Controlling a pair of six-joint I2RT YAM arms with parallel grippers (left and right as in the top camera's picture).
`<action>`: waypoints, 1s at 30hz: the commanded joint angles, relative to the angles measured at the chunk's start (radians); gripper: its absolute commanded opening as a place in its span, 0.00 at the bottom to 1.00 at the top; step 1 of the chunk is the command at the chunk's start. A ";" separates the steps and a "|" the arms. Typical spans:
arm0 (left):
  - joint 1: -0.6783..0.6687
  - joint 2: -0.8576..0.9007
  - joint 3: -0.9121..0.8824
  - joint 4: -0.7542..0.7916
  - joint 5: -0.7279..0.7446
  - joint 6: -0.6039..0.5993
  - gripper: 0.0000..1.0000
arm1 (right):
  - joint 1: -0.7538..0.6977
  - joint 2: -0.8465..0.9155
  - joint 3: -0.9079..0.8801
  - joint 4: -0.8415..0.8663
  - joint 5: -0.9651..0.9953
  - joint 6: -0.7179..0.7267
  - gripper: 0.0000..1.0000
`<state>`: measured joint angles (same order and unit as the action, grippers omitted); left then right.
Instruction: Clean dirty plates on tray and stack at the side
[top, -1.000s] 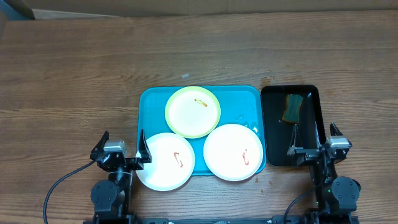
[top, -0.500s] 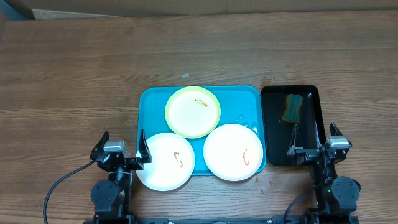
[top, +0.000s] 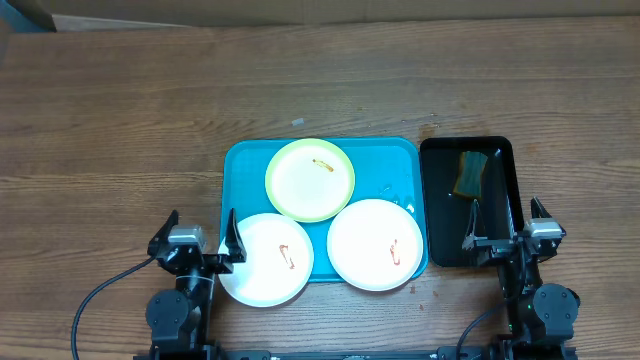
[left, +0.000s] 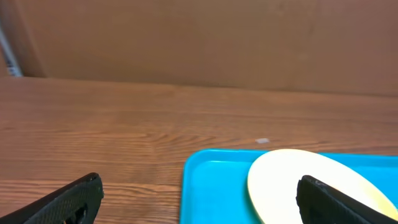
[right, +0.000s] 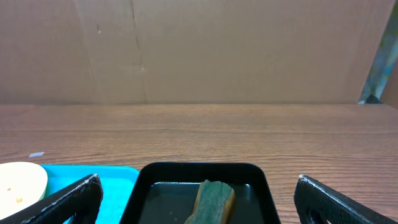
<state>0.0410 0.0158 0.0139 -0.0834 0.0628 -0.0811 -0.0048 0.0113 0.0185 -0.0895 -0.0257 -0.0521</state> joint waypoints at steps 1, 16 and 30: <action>0.005 -0.011 0.079 -0.062 0.097 -0.024 1.00 | 0.005 -0.008 -0.011 0.006 -0.002 -0.001 1.00; 0.004 0.743 0.993 -0.849 0.274 -0.027 1.00 | 0.005 -0.008 -0.011 0.006 -0.002 -0.001 1.00; -0.020 1.501 1.359 -1.175 0.456 -0.107 0.30 | 0.005 -0.008 -0.011 0.006 -0.002 -0.001 1.00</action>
<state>0.0387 1.4609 1.3746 -1.2537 0.5442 -0.1390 -0.0048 0.0109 0.0185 -0.0898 -0.0261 -0.0521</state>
